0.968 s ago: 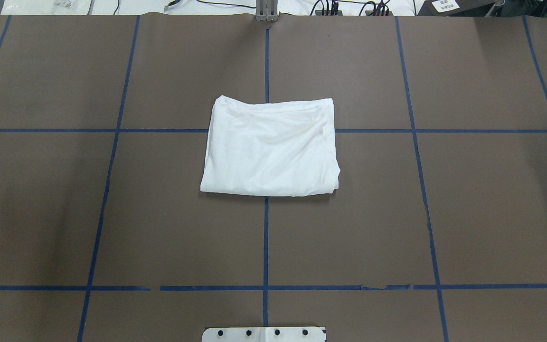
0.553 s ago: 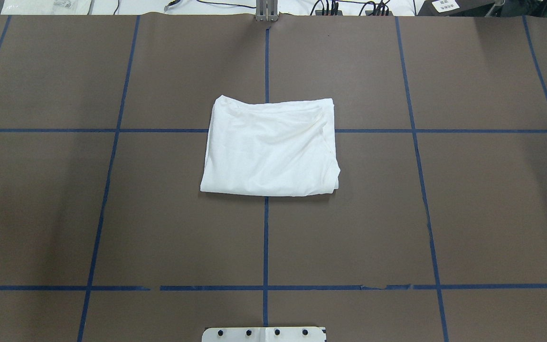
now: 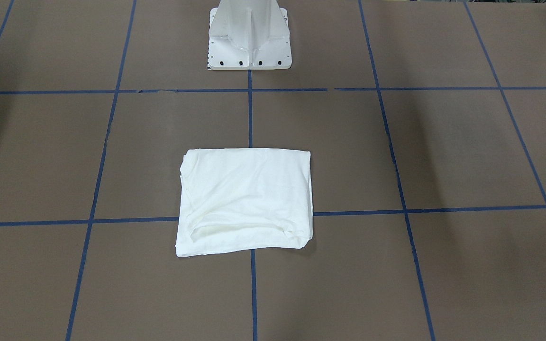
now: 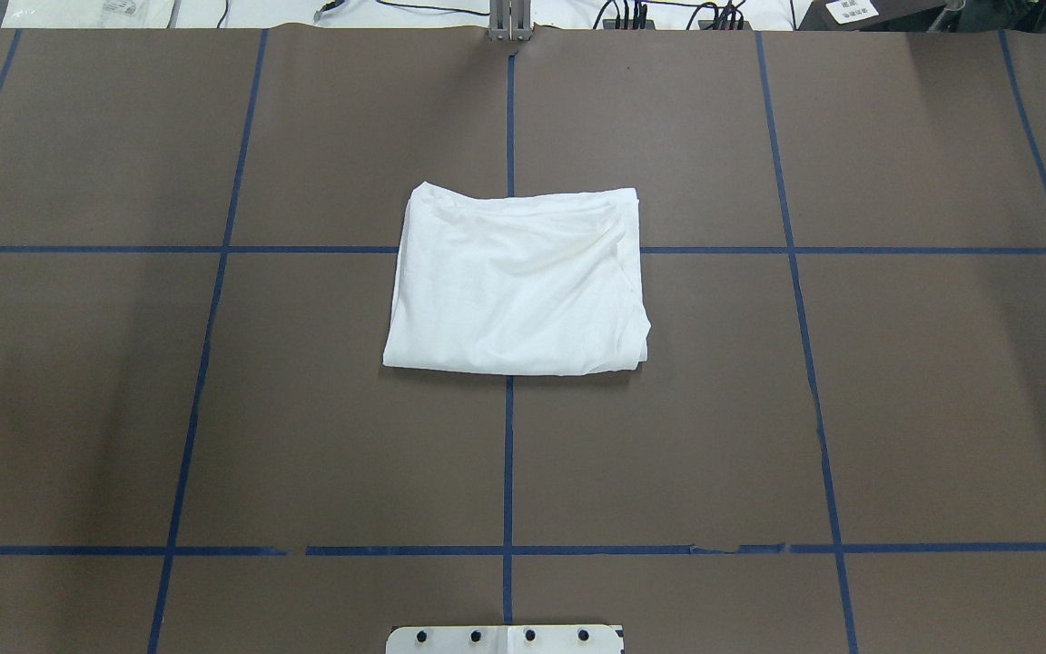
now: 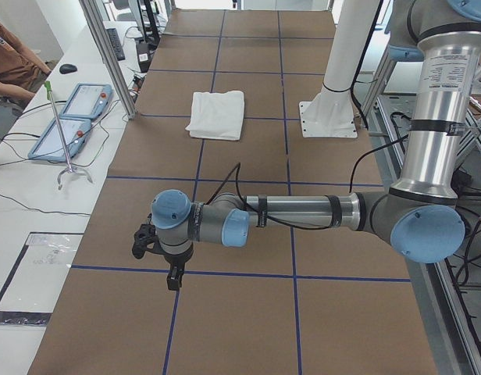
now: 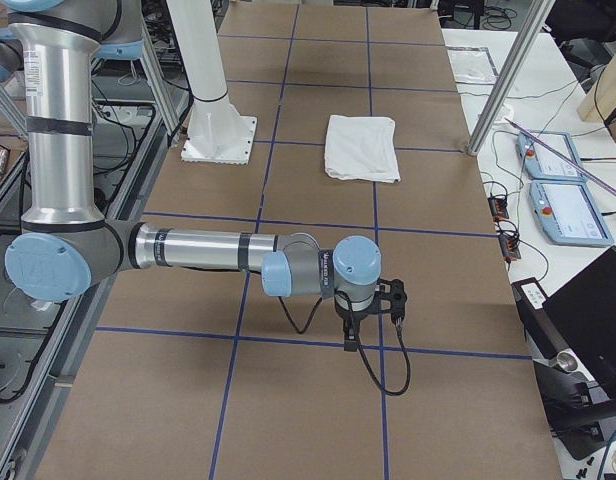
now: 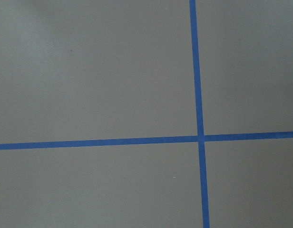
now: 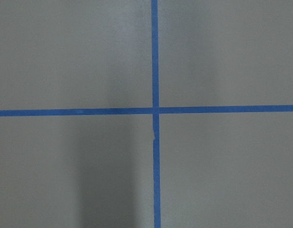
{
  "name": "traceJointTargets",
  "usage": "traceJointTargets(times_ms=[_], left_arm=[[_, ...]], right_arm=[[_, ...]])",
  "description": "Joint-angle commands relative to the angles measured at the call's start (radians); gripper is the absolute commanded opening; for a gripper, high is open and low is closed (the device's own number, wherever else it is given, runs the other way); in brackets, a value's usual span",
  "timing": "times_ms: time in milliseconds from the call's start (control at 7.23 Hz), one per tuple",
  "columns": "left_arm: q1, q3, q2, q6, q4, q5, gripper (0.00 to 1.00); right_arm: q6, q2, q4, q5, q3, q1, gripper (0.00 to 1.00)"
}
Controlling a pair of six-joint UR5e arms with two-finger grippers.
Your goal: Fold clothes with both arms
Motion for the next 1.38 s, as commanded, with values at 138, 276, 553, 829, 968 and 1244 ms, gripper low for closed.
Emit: traceJointTargets(times_ms=[138, 276, 553, 829, 968, 1244], left_arm=[[0.001, 0.0, 0.0, 0.001, -0.005, -0.002, 1.0], [-0.001, -0.003, 0.002, 0.001, -0.005, -0.002, 1.0], [-0.001, -0.018, 0.0, -0.001, -0.005, -0.002, 1.0], [0.001, -0.026, -0.005, -0.001, -0.005, -0.002, 1.0], [0.001, -0.031, -0.003, -0.001, -0.005, -0.002, 1.0], [0.001, -0.032, -0.003, -0.001, -0.005, -0.002, 1.0]], right_arm=[[0.0, -0.008, -0.001, -0.002, 0.004, 0.0, 1.0], [0.0, -0.013, -0.002, -0.003, 0.002, 0.0, 1.0], [0.0, -0.025, -0.002, -0.017, -0.007, 0.0, 1.0], [-0.002, -0.027, -0.001, -0.017, -0.015, 0.0, 1.0], [-0.002, -0.027, -0.001, -0.016, -0.016, 0.0, 1.0], [0.0, -0.027, 0.001, -0.008, -0.015, 0.0, 1.0]])
